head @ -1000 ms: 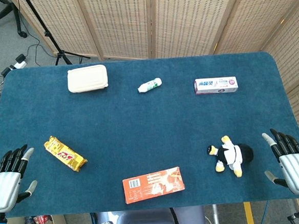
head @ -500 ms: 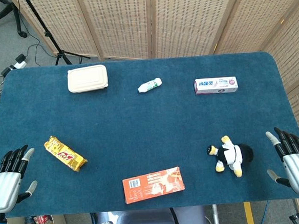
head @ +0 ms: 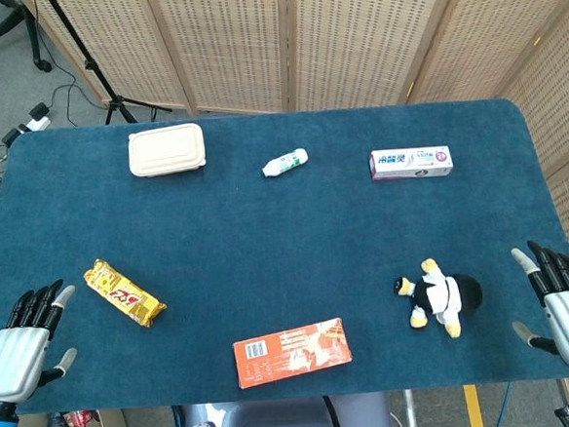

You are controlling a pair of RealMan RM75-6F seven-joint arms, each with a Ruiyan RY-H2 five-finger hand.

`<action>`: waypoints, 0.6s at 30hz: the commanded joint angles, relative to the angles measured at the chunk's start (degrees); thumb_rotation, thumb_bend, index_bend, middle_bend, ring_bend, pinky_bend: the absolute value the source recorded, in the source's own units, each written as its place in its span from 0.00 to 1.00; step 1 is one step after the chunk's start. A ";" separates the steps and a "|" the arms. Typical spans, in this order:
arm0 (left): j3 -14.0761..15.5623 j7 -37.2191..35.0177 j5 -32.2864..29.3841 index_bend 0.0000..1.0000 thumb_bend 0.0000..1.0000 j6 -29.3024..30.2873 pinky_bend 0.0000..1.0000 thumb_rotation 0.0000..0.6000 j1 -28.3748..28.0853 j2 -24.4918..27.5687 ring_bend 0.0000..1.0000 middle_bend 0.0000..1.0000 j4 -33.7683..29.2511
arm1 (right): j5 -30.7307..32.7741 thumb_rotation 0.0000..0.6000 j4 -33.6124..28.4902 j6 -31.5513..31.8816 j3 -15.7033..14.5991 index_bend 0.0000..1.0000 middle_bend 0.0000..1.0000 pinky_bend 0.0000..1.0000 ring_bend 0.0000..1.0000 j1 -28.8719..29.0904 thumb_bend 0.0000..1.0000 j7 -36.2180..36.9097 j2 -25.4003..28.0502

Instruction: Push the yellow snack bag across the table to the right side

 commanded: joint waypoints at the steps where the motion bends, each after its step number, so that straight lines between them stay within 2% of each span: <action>1: -0.10 0.98 -3.80 0.00 0.30 -4.16 0.01 1.00 -2.01 2.83 0.00 0.00 -1.84 | -0.05 1.00 0.02 0.04 -0.02 0.01 0.00 0.08 0.00 -0.06 0.23 0.05 0.03; 9: -2.28 2.25 -12.43 0.00 0.30 -11.52 0.01 1.00 -6.63 7.12 0.00 0.00 -1.00 | 0.07 1.00 0.31 -0.25 0.07 0.01 0.00 0.08 0.00 0.05 0.23 0.16 -0.16; 18: -3.71 3.19 -18.64 0.00 0.30 -18.12 0.01 1.00 -11.26 6.80 0.00 0.00 2.85 | -0.38 1.00 0.41 -0.54 -0.08 0.01 0.00 0.08 0.00 0.16 0.23 -0.82 -0.83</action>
